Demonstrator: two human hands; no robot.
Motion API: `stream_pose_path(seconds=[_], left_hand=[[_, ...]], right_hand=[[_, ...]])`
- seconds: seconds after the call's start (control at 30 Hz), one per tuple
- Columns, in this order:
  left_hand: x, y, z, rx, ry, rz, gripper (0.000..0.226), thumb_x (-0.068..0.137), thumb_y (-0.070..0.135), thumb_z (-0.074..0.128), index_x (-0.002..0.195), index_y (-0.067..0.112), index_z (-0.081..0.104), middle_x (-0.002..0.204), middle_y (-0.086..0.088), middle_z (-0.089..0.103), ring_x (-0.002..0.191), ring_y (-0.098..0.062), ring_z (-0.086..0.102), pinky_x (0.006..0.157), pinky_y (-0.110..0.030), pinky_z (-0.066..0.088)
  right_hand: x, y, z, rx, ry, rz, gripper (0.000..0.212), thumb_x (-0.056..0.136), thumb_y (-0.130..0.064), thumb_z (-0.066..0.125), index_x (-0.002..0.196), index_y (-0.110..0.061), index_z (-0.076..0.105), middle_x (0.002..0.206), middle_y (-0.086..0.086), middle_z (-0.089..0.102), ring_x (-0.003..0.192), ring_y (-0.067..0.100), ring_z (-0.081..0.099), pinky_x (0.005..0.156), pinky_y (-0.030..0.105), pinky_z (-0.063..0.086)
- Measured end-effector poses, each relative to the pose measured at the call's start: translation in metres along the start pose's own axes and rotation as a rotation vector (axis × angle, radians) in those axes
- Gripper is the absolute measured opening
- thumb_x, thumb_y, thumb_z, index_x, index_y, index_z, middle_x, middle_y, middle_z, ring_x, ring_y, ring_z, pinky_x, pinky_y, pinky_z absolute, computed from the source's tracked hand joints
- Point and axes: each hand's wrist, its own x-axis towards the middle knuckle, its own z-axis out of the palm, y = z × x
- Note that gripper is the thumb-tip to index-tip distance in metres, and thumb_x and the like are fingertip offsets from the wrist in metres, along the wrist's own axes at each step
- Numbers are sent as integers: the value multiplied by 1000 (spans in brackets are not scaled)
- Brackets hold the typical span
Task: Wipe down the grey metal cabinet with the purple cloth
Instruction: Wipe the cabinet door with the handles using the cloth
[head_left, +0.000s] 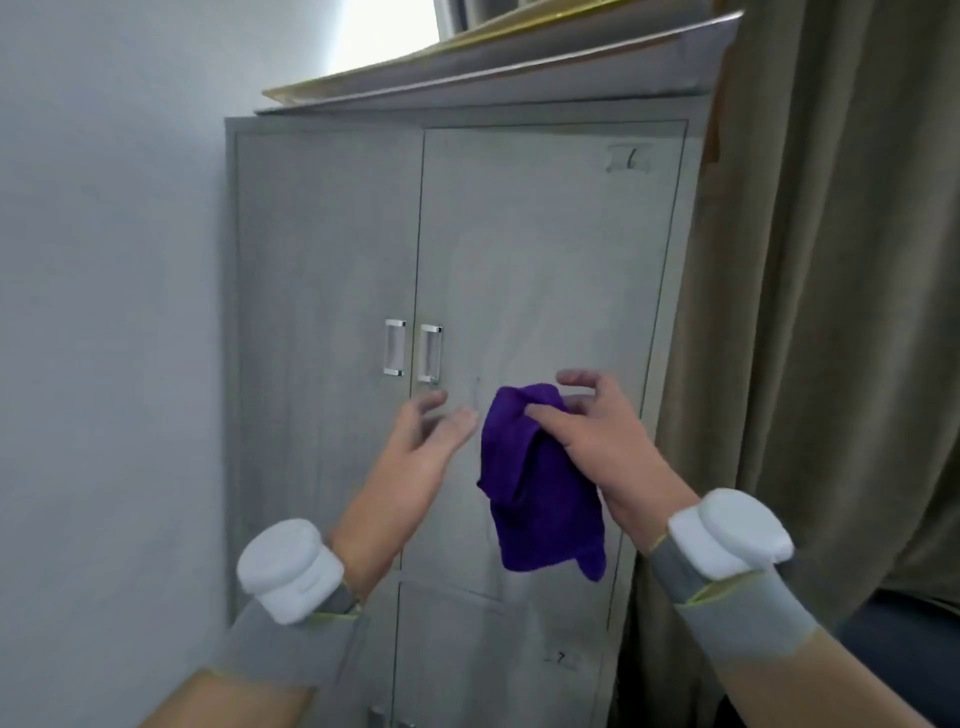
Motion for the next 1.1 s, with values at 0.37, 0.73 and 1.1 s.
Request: stream_pose_path(seconds=[0.37, 0.73, 1.1], left_hand=[[79, 6, -72, 109, 208, -64, 22, 85, 20, 70, 101, 10, 60, 94, -12, 69, 81, -24, 66, 73, -35, 53], [194, 24, -7, -101, -283, 373, 27, 71, 11, 63, 96, 9, 51, 85, -8, 59, 71, -13, 60, 63, -21, 50], [306, 18, -27, 647, -187, 792, 71, 85, 69, 32, 145, 34, 32, 152, 12, 33, 142, 0, 21, 114, -19, 17]], right_hand=[[59, 14, 70, -121, -53, -95, 16, 89, -34, 65, 101, -25, 60, 91, 5, 67, 74, 15, 64, 71, 38, 58], [168, 12, 72, 556, -165, -330, 70, 75, -55, 60, 137, -26, 49, 121, 5, 68, 105, 22, 68, 88, 37, 54], [232, 2, 26, 985, 11, -301, 56, 96, -59, 35, 135, -25, 55, 128, 9, 65, 119, 34, 60, 97, 57, 47]])
